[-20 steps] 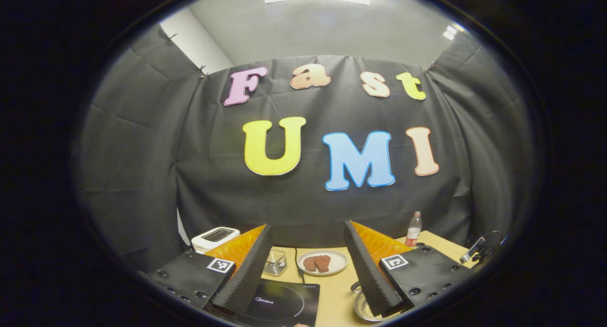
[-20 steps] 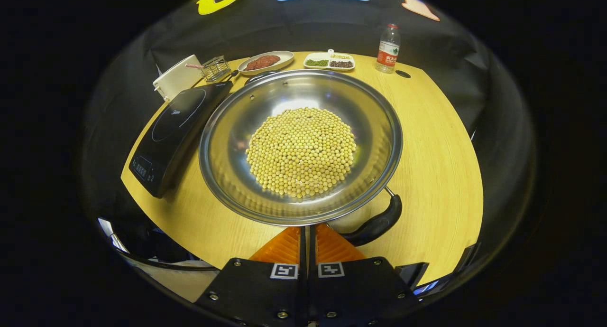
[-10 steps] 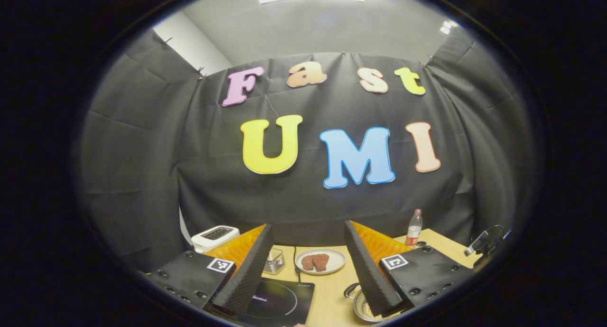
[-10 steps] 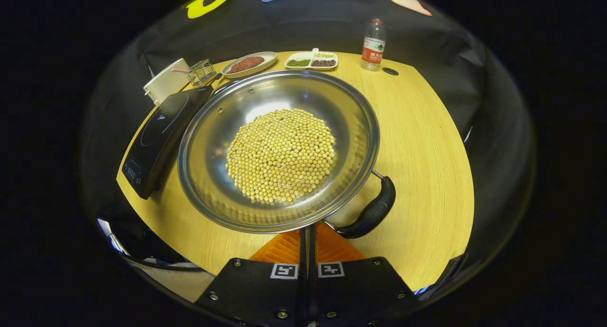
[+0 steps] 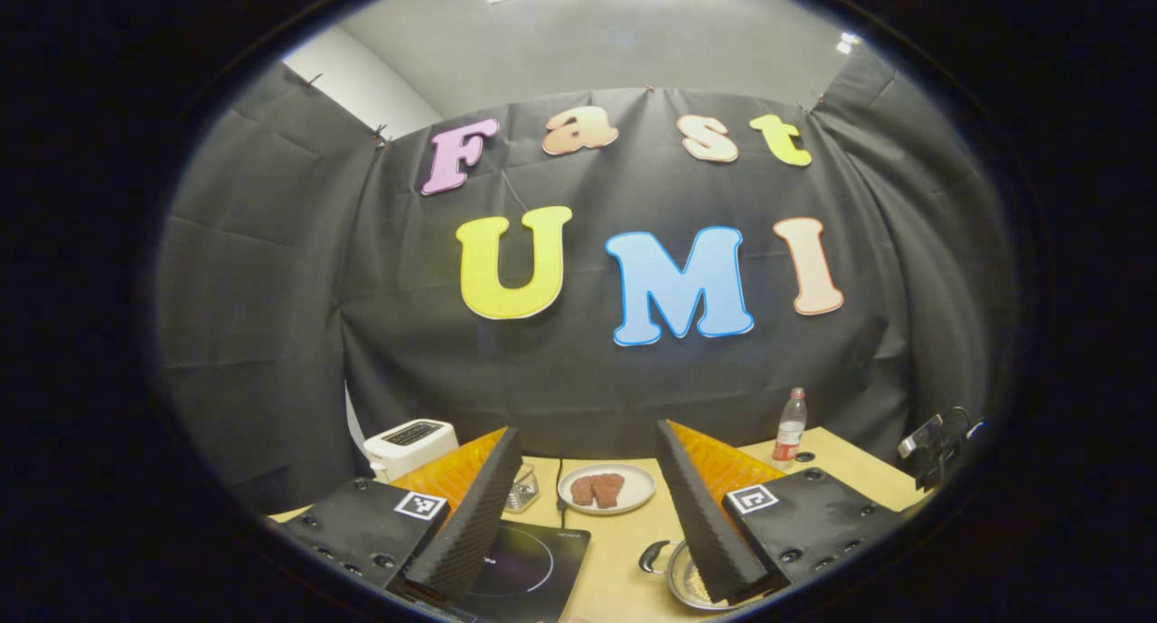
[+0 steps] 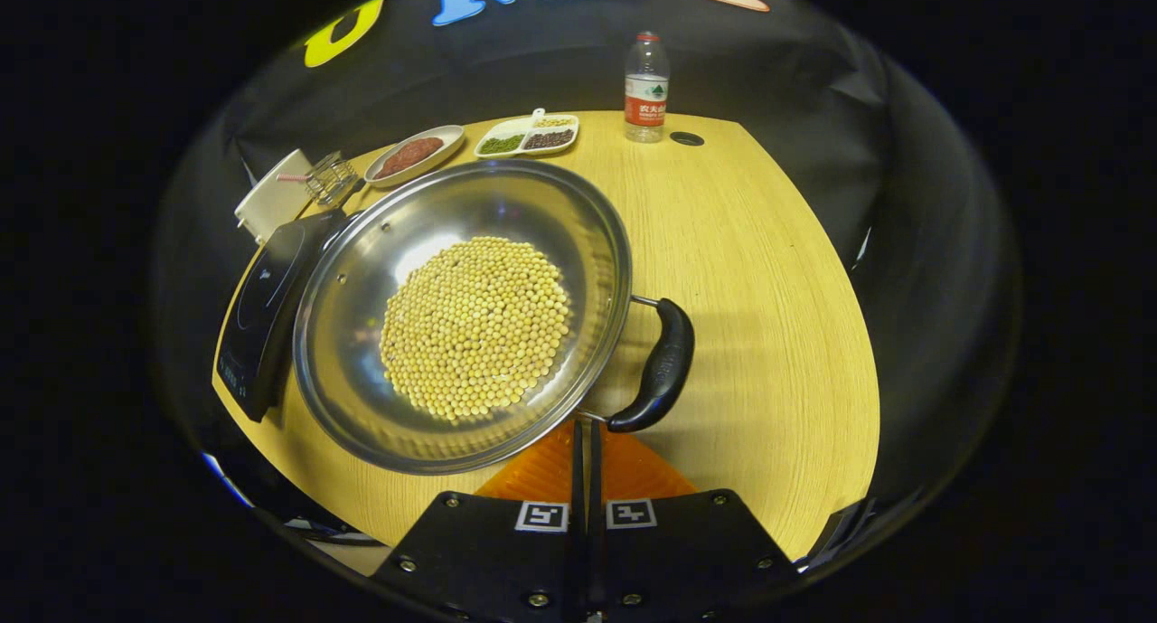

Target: First push the handle of the pot to place it horizontally, then grasp the pot with both hands and set it on the induction cooktop.

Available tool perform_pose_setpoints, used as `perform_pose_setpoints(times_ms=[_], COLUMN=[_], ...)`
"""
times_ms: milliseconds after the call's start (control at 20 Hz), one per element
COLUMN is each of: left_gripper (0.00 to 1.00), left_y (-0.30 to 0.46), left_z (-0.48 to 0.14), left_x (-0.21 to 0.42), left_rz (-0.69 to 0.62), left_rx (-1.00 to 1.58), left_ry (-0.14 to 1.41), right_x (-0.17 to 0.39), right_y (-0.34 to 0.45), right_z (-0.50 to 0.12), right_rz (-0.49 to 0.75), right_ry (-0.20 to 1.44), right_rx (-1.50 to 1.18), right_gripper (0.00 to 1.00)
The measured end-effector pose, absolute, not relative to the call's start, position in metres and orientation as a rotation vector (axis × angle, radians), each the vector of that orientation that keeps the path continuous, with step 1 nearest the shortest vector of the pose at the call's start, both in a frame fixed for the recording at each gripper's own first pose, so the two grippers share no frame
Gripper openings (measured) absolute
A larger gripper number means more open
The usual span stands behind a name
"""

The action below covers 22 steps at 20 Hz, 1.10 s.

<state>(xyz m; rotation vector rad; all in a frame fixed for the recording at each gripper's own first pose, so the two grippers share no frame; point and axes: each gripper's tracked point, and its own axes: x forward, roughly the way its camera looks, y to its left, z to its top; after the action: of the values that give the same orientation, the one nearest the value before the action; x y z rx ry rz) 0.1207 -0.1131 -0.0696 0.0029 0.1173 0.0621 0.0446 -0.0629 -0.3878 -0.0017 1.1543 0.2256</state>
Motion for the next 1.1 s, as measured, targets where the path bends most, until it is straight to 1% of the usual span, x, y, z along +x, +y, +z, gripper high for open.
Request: perform_pose_setpoints(times_ms=[350,600,650,700,850,950,1000,1100], left_gripper=[1.00,1.00,0.91,1.00,1.00,1.00,1.00,1.00], left_y=[-0.119,-0.124,-0.125,-0.126,-0.126,-0.125,-0.126,-0.129], left_z=[-0.079,-0.087,-0.088,-0.090,-0.100,-0.108,-0.111,-0.122], left_x=[0.121,0.120,0.120,0.120,0.120,0.121,0.122,0.123], left_rz=[0.092,0.111,0.114,0.115,0.114,0.108,0.102,0.083], left_rx=[0.019,0.028,0.029,0.029,0.023,0.016,0.011,-0.003], left_ry=[0.142,0.159,0.162,0.166,0.183,0.194,0.199,0.211], right_x=[0.077,0.102,0.106,0.110,0.112,0.107,0.107,0.110], right_y=[-0.073,-0.074,-0.074,-0.074,-0.081,-0.083,-0.087,-0.087], right_z=[-0.392,-0.392,-0.392,-0.393,-0.389,-0.381,-0.374,-0.351], right_rz=[0.165,0.136,0.133,0.130,0.100,0.101,0.089,0.086], right_ry=[1.110,1.049,1.035,1.022,0.992,0.962,0.926,0.826], right_rx=[0.073,0.096,0.095,0.094,0.081,0.067,0.047,0.045], right_gripper=[0.01,0.01,0.01,0.01,0.01,0.03,0.06,0.07])
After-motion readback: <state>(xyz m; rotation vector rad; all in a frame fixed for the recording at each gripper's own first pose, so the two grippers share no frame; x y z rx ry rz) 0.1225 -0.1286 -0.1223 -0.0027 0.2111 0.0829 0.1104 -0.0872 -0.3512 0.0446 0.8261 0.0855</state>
